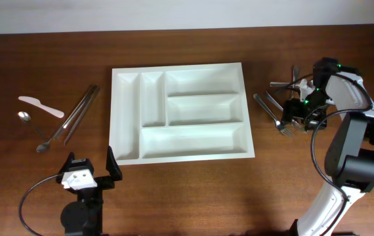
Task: Pack container
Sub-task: 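Move the right gripper over the forks on the right side, then grasp a silver fork with the right gripper and lift it, then carry the fork left and drop it into the tray's top compartment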
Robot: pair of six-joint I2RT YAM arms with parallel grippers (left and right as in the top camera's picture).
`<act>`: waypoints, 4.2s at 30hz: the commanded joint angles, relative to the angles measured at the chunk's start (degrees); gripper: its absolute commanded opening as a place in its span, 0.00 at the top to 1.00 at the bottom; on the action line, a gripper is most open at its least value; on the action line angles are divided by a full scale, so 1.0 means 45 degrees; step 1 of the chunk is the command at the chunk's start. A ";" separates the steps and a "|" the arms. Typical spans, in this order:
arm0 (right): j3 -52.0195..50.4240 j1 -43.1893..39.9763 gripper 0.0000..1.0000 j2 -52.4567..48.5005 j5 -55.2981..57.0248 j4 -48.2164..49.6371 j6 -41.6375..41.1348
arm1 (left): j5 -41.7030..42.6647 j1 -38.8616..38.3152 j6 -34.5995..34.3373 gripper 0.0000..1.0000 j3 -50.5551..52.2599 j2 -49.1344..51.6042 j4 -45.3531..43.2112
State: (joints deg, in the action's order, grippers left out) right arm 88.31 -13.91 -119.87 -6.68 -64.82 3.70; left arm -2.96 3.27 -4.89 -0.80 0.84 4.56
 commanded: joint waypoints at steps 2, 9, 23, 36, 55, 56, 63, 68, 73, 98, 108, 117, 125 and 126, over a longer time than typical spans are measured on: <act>-0.0976 -0.0010 0.29 -0.0112 -0.0083 0.0214 0.0073 | 0.0141 -0.0053 0.0248 0.01 0.0063 -0.0121 0.0019; -0.1622 -0.0010 0.47 -0.0112 -0.0083 0.0704 0.0073 | 0.0141 -0.0053 0.0248 0.01 0.0063 -0.0121 0.0019; -0.1637 -0.0010 0.54 -0.0112 -0.0078 0.1370 0.0078 | 0.0141 -0.0053 0.0248 0.01 0.0063 -0.0121 0.0019; -0.1617 -0.0010 0.62 -0.0112 -0.0083 0.2055 0.0083 | 0.0141 -0.0053 0.0248 0.01 0.0058 -0.0121 0.0019; -0.1467 -0.0010 0.96 -0.0112 -0.0078 0.2419 0.0083 | 0.0141 -0.0053 0.0248 0.01 0.0058 -0.0121 0.0019; -0.1467 -0.0010 0.96 -0.0112 -0.0078 0.2429 0.0083 | 0.0141 -0.0053 0.0248 0.01 0.0063 -0.0121 0.0019; -0.1248 0.0010 0.96 -0.0083 -0.0102 0.2365 0.0097 | 0.0136 -0.0053 0.0248 0.01 0.0063 -0.0121 0.0019; -0.0112 0.0194 0.96 0.0092 -0.0389 0.1817 0.0228 | 0.0141 -0.0053 0.0248 0.01 0.0063 -0.0121 0.0019; 0.1943 0.0665 0.96 0.0141 -0.0432 0.0627 0.0539 | 0.0141 -0.0053 0.0248 0.01 0.0063 -0.0121 0.0019; 0.4974 0.2064 0.96 0.0131 0.0563 -0.0554 0.0729 | 0.0141 -0.0053 0.0248 0.01 0.0063 -0.0121 0.0019; 0.5377 0.1758 0.96 0.0155 0.0831 -0.0413 0.0641 | 0.0141 -0.0053 0.0248 0.01 0.0058 -0.0121 0.0019; 0.6509 0.1302 0.96 0.0155 0.0777 -0.0427 0.0408 | 0.0141 -0.0053 0.0248 0.01 0.0058 -0.0121 0.0019; 0.6761 0.1253 0.96 0.0151 0.0767 -0.0393 0.0403 | 0.0141 -0.0053 0.0248 0.01 0.0063 -0.0121 0.0019; 0.6766 0.1253 0.96 0.0155 0.0719 -0.0335 0.0403 | 0.0141 -0.0053 0.0248 0.01 0.0063 -0.0121 0.0019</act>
State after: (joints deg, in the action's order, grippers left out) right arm 117.34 -8.19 -119.55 -3.88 -66.83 6.00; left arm -2.96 3.27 -4.89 -0.80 0.84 4.56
